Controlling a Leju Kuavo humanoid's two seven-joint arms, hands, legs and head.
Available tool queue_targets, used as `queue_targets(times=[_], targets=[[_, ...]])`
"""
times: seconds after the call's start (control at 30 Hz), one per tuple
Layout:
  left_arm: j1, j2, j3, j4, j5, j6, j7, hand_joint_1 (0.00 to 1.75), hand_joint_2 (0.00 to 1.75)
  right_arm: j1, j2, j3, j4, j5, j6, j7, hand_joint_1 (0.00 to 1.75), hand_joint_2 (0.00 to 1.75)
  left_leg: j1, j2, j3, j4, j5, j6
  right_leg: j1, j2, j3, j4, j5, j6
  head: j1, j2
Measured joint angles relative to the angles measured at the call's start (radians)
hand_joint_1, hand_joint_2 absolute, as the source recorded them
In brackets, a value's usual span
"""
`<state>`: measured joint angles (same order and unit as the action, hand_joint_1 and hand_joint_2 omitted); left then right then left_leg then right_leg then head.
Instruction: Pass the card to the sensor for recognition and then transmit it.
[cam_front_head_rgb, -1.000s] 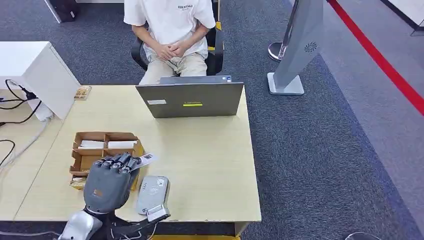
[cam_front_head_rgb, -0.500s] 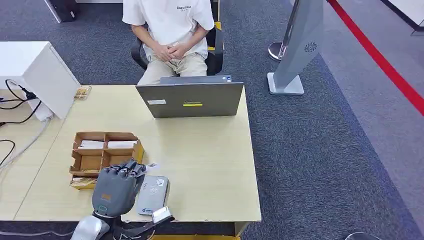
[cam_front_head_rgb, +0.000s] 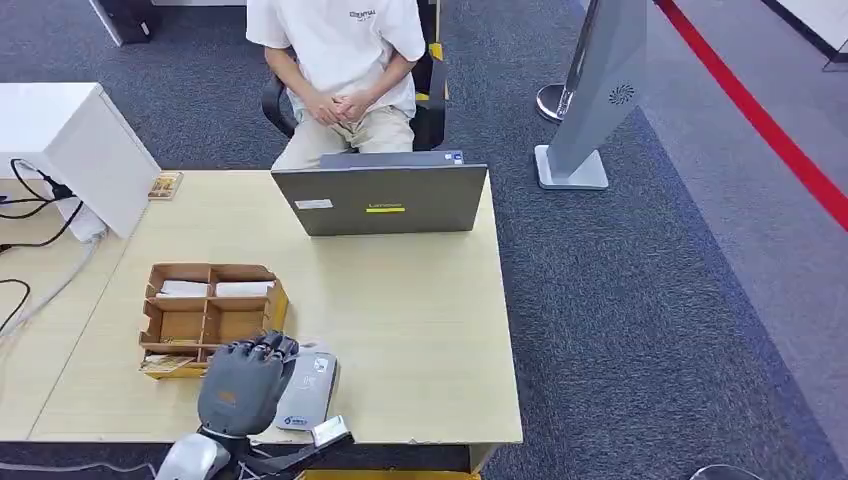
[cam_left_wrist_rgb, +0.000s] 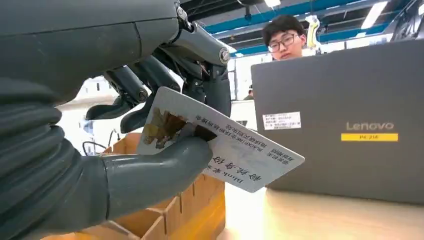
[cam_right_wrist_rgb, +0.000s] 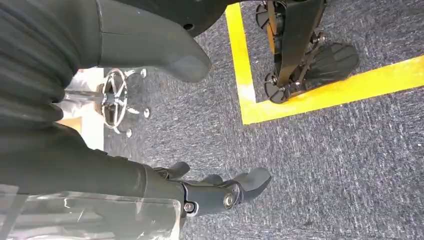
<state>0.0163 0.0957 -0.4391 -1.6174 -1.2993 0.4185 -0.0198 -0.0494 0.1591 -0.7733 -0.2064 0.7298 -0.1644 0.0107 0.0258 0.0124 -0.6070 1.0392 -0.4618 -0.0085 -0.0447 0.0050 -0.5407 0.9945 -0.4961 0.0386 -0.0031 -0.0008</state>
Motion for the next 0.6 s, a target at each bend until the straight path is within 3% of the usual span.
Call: queue_targets(times=[0.6], targets=[[0.047, -0.024, 0.000, 0.070, 0.000, -0.026, 0.042, 1.75, 1.75, 0.000, 0.000, -0.024, -0.004, 0.024, 0.002, 0.008, 0.00, 1.75, 0.000, -0.001, 0.000, 0.000, 0.000, 0.000, 0.000, -0.001, 0.000, 0.000, 0.000, 0.001, 0.000, 0.000]])
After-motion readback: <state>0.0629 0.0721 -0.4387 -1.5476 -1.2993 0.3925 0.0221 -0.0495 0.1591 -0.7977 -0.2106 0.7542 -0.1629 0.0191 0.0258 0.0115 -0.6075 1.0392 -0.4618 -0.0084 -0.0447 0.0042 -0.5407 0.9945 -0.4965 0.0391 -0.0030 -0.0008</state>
